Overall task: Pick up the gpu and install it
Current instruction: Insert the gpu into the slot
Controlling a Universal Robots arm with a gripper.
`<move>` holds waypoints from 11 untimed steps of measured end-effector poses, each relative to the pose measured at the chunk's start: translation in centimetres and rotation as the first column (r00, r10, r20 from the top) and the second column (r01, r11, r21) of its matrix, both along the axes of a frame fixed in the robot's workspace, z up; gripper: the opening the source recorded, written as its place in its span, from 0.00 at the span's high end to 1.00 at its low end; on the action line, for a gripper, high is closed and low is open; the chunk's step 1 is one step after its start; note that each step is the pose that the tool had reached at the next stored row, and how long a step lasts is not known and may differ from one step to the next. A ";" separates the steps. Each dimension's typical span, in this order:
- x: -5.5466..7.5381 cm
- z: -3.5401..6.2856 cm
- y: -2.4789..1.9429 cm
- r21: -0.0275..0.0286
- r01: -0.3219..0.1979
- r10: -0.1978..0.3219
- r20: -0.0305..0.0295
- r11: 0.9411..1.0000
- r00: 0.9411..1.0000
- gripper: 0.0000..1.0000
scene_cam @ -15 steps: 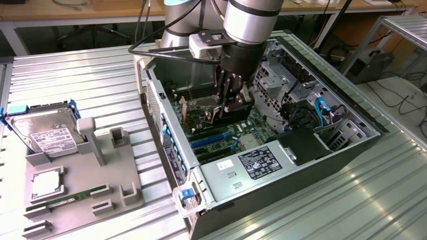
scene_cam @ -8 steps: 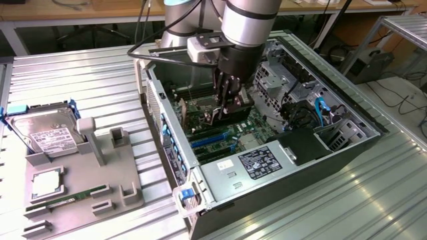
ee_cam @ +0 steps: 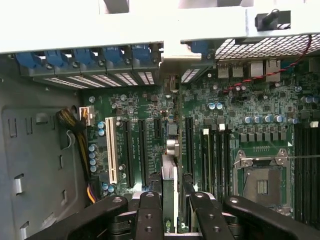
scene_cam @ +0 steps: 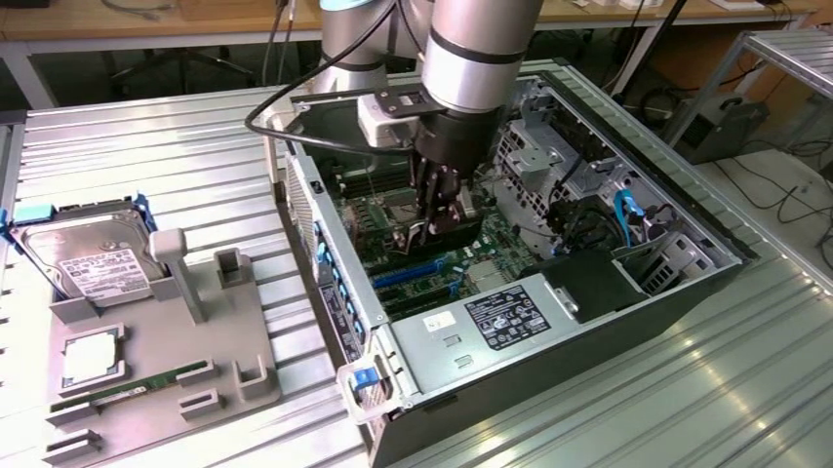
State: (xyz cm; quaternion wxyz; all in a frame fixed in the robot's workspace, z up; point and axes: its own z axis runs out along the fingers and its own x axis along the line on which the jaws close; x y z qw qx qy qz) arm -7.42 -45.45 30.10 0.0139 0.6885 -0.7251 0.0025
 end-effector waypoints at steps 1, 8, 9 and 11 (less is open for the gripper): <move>0.0 -0.24 0.00 0.000 0.000 0.000 0.000 1.000 1.000 0.74; 0.0 -1.04 0.00 0.000 0.000 0.000 0.003 1.000 1.000 0.74; 0.0 -1.12 0.00 0.001 0.000 0.000 0.003 1.000 1.000 0.74; 0.0 -1.29 0.00 0.002 0.000 0.000 0.003 1.000 1.000 0.74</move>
